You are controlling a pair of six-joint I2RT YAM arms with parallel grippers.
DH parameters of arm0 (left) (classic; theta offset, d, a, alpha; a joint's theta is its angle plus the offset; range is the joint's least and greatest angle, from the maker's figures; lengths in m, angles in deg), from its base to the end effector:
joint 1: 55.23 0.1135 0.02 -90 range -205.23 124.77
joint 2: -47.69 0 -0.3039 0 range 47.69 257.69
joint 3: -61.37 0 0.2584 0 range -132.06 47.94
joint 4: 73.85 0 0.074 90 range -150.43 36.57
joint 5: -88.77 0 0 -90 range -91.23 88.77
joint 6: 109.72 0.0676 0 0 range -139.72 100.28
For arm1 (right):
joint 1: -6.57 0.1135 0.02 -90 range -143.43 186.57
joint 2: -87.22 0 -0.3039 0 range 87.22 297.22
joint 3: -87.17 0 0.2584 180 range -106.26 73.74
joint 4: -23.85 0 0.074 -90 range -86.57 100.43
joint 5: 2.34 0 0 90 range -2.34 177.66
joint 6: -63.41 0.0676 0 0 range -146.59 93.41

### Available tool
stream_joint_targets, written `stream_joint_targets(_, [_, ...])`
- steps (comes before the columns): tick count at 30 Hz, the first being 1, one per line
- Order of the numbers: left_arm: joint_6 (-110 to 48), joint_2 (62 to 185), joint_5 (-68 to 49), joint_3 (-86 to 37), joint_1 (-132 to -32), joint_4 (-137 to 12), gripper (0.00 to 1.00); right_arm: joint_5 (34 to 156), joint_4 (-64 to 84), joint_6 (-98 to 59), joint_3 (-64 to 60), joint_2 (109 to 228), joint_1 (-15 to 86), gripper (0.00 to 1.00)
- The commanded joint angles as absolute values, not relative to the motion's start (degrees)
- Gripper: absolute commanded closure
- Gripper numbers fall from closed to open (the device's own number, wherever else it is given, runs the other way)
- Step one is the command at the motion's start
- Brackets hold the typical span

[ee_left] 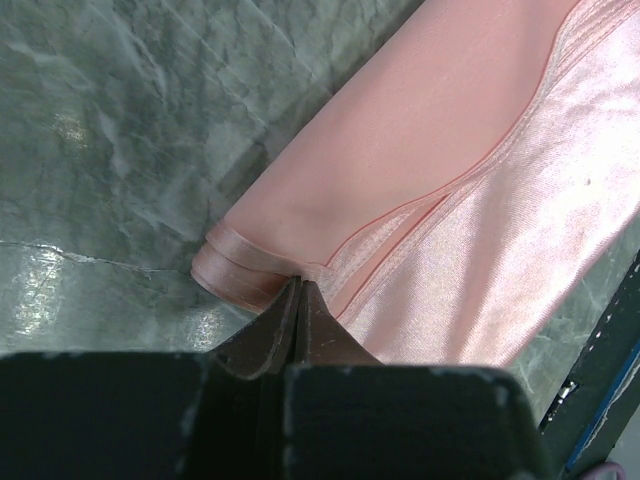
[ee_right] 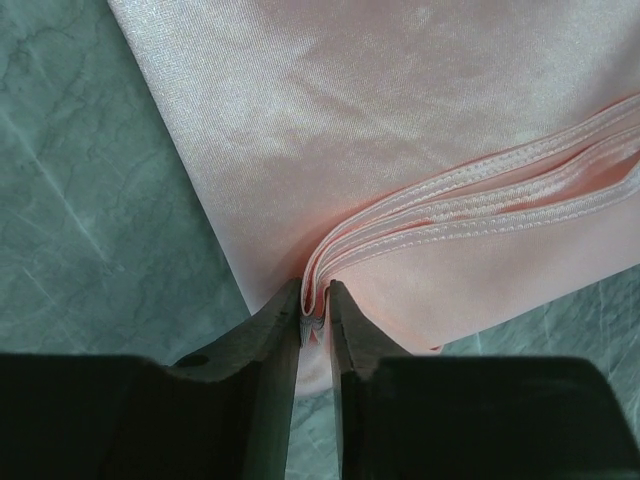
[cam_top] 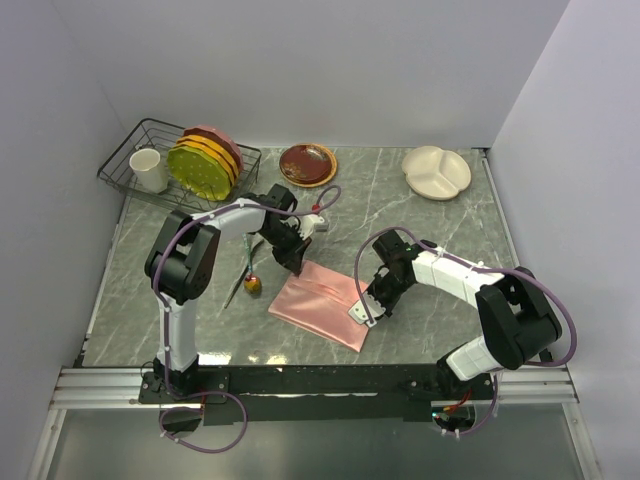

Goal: Fold the napkin into a case and place the utensils inside
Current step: Fold the lower triangle-folded napkin at the center of the board.

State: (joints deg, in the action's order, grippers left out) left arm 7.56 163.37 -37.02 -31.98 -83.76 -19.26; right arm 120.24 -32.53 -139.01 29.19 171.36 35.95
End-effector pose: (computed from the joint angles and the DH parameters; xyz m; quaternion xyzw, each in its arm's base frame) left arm 0.3500 -0.2353 0.1637 0.4734 0.8191 -0.3064 0.1051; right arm 0.1895 0.1484 0.1720 -0.9111 0.2962 0.1682 0.2323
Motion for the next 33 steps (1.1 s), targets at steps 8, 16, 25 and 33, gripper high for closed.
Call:
stream_joint_targets(8, [3.39, 154.66, -41.13, -33.61, -82.12, -22.9, 0.7, 121.41, -35.1, -160.36, 29.09, 170.28, 35.75, 0.96])
stream_joint_targets(16, [1.72, 154.39, -39.64, -35.11, -85.28, -25.27, 0.49, 121.14, -35.63, -161.24, 28.74, 170.81, 35.66, 0.98])
stream_joint_targets(25, [0.41, 159.83, -35.6, -34.24, -88.98, -27.2, 0.58, 121.14, -35.45, -161.33, 29.0, 170.37, 35.31, 0.97])
stream_joint_targets(33, [0.58, 161.69, -33.57, -29.76, -89.86, -25.62, 0.66, 122.2, -36.42, -159.84, 28.22, 168.97, 34.69, 0.69])
